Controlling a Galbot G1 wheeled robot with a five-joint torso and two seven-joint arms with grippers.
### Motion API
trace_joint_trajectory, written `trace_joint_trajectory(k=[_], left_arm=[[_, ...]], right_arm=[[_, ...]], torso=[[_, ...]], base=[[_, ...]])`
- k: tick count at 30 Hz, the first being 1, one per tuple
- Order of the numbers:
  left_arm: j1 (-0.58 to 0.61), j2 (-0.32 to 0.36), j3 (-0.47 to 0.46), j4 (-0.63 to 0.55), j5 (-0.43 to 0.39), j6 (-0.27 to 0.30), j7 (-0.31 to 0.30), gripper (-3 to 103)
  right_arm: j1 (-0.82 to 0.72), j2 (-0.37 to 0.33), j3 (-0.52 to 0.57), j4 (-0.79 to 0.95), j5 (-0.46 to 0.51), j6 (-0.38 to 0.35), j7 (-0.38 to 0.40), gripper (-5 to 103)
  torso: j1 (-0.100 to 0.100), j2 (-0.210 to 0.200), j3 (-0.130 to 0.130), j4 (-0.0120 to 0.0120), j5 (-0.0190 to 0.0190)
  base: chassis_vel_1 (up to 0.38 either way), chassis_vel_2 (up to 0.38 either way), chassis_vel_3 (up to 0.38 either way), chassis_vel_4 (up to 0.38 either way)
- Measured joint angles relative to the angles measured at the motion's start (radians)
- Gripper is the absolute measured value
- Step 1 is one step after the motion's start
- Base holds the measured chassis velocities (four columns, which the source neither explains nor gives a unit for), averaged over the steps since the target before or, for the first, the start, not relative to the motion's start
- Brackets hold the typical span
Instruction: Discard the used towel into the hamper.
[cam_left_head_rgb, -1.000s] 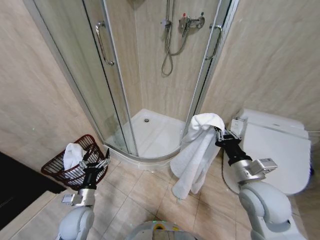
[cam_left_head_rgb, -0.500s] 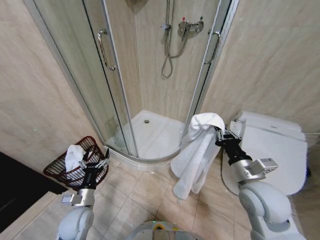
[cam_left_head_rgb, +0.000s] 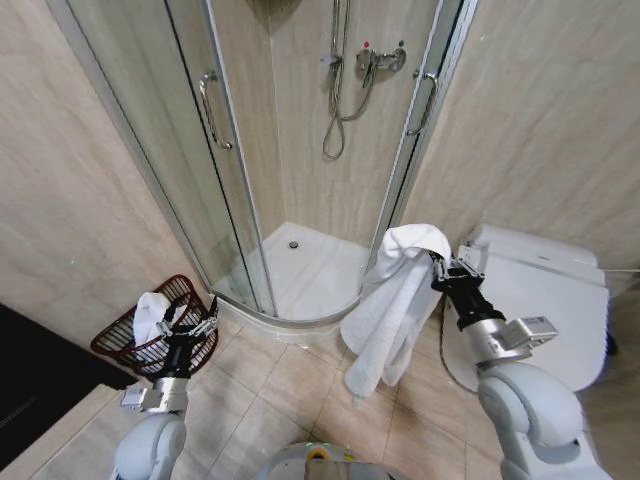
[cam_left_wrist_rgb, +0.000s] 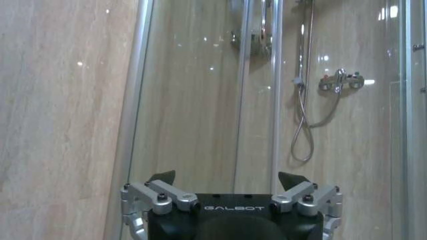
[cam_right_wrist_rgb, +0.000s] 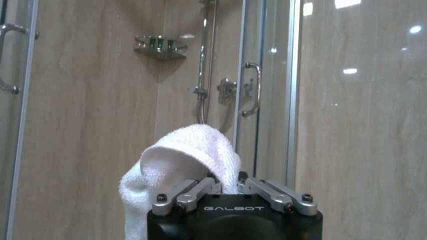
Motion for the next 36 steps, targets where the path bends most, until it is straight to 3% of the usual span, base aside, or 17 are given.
trace_joint_trajectory(k=[36], left_arm=[[-0.001, -0.006, 0.005, -0.01, 0.004, 0.005, 0.003, 100]], right_arm=[[-0.003, -0.01, 0.014, 0.006, 0.016, 0.0, 0.002, 8]], torso=[[0.07, 0.158, 0.088, 0.0, -0.0001]], base=[[0.0, 0.0, 0.0, 0.0]])
